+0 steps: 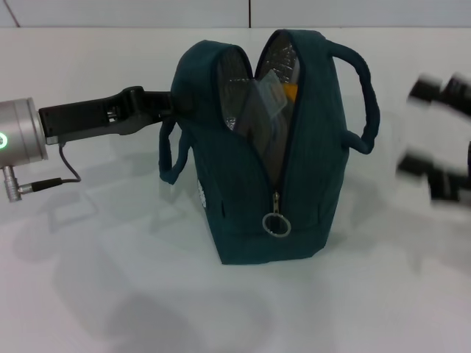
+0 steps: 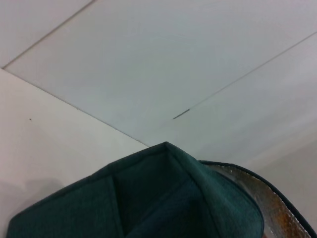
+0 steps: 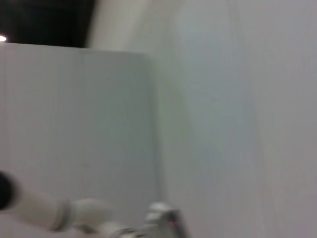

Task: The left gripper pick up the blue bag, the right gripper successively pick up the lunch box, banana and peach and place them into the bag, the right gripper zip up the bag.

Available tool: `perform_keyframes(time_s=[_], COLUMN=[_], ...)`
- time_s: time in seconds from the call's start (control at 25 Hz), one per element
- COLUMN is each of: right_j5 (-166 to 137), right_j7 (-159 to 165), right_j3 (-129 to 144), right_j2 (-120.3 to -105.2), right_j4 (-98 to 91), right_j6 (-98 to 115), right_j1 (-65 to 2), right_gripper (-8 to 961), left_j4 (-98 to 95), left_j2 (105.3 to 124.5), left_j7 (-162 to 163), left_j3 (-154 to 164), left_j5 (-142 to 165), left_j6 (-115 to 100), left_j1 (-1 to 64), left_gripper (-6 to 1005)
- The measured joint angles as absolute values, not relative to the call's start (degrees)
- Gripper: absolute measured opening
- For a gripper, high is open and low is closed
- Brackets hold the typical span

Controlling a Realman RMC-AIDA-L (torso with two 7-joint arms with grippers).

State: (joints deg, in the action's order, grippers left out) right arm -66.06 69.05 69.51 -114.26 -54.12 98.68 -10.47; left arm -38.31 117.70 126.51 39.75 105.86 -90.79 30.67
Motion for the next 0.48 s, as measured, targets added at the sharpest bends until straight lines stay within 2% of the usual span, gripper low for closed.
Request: perform_keyframes(time_s=[0.2,0.48], right_j5=[-77.02,-88.32], right_j7=[72.23,74.25], right_j3=[69.42,69.25], right_j2=[-113.83,-113.95], right_j4=[-51.21,-43.33], right_j6=[105.94,101.31], right_j1=[-13.45,-18.53], right_gripper=[801,790], left_j4=[-36.88,-35.88], left_j2=[117.83,117.89], left_j7=[125.94,125.62], left_j3=[39.65,39.42], left_j5=[105.88,105.91], left_j6=[-90.16,-90.13], left_j1=[30.79,30.72], left_gripper=[49,49])
